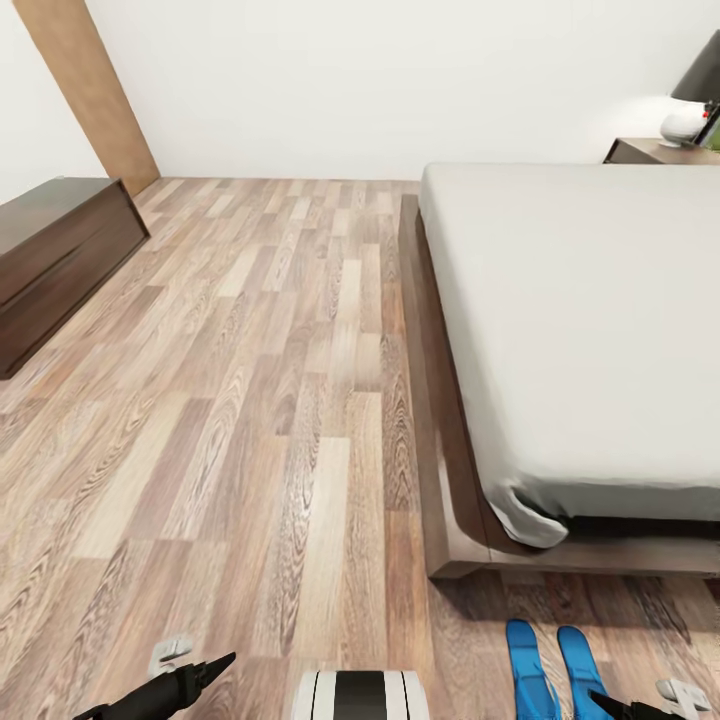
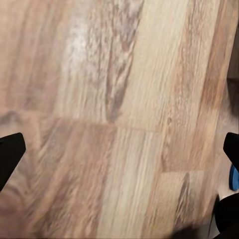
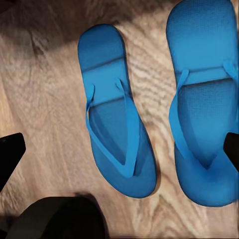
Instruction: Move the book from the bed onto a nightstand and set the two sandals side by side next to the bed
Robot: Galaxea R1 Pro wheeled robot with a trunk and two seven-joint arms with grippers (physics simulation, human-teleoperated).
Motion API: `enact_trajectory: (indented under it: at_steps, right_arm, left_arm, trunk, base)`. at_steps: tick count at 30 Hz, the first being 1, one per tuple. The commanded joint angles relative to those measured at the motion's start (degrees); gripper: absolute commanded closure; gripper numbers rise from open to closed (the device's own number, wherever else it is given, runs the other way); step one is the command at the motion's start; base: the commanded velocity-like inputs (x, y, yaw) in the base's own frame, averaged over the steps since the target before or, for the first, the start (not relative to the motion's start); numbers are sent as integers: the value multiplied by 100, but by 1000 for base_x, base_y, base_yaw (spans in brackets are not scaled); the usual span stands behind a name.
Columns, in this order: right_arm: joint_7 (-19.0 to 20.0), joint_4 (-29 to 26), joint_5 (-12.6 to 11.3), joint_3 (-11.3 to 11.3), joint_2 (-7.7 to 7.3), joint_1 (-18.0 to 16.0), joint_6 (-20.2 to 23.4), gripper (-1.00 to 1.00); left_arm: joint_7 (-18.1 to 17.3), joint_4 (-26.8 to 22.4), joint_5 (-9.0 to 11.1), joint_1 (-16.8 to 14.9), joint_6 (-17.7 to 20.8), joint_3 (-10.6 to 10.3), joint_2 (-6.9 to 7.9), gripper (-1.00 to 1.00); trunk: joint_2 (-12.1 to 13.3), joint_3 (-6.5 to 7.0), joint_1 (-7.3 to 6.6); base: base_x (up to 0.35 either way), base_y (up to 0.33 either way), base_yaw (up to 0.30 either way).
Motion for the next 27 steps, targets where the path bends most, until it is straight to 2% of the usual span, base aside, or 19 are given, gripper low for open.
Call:
enact_trajectory:
  at_steps: [1, 27]
  right_arm:
    - [25, 5, 30, -45, 1, -4, 14, -100]
    - [35, 6, 24, -49, 1, -5, 14, -100]
  left_arm:
    - [-17, 2, -26, -1, -14, 26, 1, -100]
    - [-12, 3, -33, -1, -14, 18, -1, -100]
  trunk:
    - [-1, -4, -1]
    - [-1, 19, -1]
  base:
    - [0, 0, -247]
    - [0, 0, -279]
